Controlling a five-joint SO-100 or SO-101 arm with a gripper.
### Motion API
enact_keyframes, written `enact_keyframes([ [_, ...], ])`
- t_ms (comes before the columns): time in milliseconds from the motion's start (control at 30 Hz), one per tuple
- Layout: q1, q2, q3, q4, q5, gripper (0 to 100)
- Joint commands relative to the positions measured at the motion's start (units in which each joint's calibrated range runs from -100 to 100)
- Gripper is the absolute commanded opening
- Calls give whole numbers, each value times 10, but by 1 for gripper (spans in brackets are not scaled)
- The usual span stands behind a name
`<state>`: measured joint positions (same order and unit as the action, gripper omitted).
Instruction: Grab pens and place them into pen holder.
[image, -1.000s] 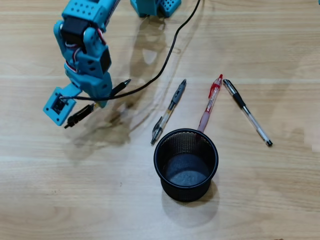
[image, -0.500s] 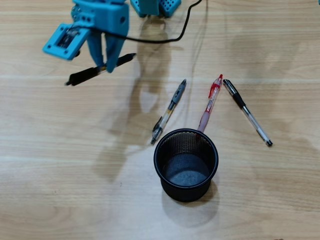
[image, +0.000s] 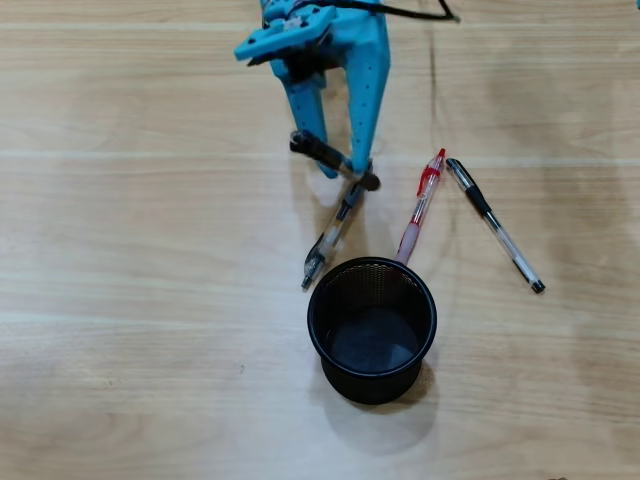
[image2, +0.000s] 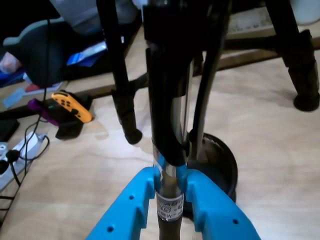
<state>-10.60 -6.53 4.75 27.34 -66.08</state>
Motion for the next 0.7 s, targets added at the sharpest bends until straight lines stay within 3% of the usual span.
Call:
enact_keyframes([
  [0, -23, 32, -22, -102, 2, 2],
  [300, -21, 119, -70, -104, 3, 2],
  [667, -16, 184, -181, -104, 66, 2],
])
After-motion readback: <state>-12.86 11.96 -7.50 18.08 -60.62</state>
